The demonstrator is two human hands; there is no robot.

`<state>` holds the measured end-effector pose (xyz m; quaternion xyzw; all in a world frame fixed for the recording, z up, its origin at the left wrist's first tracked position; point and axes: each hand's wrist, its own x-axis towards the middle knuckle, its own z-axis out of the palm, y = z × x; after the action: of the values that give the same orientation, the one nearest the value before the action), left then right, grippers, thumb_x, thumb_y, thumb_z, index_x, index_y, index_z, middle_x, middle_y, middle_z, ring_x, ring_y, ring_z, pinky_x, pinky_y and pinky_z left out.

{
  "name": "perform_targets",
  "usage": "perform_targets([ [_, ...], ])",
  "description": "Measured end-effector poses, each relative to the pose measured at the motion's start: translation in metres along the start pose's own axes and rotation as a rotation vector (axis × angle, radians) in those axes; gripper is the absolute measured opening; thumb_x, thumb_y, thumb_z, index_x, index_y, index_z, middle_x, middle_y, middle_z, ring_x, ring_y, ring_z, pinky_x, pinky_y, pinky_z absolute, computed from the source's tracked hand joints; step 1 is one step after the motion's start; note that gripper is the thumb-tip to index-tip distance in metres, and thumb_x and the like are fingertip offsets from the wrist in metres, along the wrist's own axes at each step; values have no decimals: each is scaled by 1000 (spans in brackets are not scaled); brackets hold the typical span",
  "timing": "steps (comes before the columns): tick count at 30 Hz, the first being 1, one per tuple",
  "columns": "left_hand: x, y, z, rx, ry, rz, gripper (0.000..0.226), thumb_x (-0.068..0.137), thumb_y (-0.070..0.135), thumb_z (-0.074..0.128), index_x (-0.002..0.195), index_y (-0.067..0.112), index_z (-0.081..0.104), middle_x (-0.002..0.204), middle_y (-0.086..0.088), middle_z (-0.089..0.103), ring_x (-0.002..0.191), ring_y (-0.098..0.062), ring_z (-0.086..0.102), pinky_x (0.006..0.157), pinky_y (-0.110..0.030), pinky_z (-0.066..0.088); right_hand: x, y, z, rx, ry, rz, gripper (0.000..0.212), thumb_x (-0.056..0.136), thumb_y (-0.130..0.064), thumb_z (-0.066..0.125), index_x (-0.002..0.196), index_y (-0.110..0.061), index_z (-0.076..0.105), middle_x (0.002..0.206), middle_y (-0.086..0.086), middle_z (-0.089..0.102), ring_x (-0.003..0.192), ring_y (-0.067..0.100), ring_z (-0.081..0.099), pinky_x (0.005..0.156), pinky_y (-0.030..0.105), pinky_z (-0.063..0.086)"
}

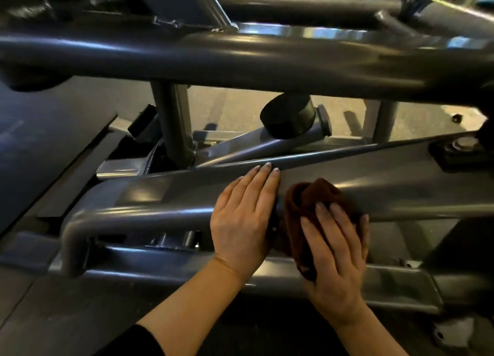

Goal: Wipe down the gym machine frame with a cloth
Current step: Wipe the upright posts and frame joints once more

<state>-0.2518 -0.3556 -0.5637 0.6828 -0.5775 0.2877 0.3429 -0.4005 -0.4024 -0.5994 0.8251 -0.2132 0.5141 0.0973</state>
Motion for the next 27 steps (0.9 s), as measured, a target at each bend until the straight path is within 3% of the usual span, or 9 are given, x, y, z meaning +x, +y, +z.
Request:
perform_targets([
  [2,-2,-1,2,13,61,31,48,90,26,69,132,10,55,137,-7,57,127,-19,52,108,-34,38,-9,-2,7,-4,44,-12,39,102,-23,47,140,-14,42,160,-2,23,147,18,23,120,43,19],
  [4,-20,-2,6,-40,106,78,53,91,24,66,138,10,46,145,-7,48,136,-18,42,115,-35,29,-22,-3,6,37,16,-62,46,100,-21,52,144,-16,39,154,1,33,145,20,28,118,38,25],
  [7,-86,5,17,-192,-7,131,57,89,18,55,143,13,36,152,-4,35,144,-16,27,118,-38,23,-43,9,-11,114,-243,-25,37,89,-16,57,125,-14,53,131,7,50,126,25,46,109,33,38],
  [10,-145,17,43,-353,-632,32,62,88,17,51,147,18,33,156,3,28,144,-14,24,116,-41,31,-74,44,-20,157,-715,439,43,75,-2,65,113,-23,62,113,-5,61,109,15,56,93,29,49],
  [13,-186,26,88,-364,-1050,-70,72,95,17,54,153,23,11,155,10,-8,149,-11,-1,123,-32,6,-127,88,-23,146,-858,797,40,81,0,66,103,-34,59,101,-16,60,96,-1,57,95,26,48],
  [16,-213,40,130,-288,-1225,-76,85,94,21,57,154,19,-3,155,3,-20,147,-14,-15,120,-35,-6,-175,113,-14,77,-845,950,50,83,5,62,124,-23,57,126,-1,57,124,17,53,106,32,41],
  [19,-219,55,155,-217,-1315,-111,89,92,25,59,154,19,-5,160,-3,-17,146,-16,-17,121,-45,-5,-211,110,16,97,-1016,1037,65,92,-16,62,149,-23,33,158,0,23,148,20,17,120,40,19],
  [21,-217,66,163,-186,-1322,-132,88,93,27,58,154,18,-4,160,-4,-16,147,-18,-17,121,-49,-3,-227,104,29,48,-1093,996,66,96,-34,55,153,-29,20,161,-9,2,149,16,-4,121,41,7],
  [27,-216,77,181,-146,-1290,-88,82,95,32,52,155,13,-1,162,-9,-10,149,-21,-9,121,-50,1,-243,165,5,-80,-949,1134,52,103,-28,42,152,-20,27,163,0,12,150,17,6,122,40,9],
])
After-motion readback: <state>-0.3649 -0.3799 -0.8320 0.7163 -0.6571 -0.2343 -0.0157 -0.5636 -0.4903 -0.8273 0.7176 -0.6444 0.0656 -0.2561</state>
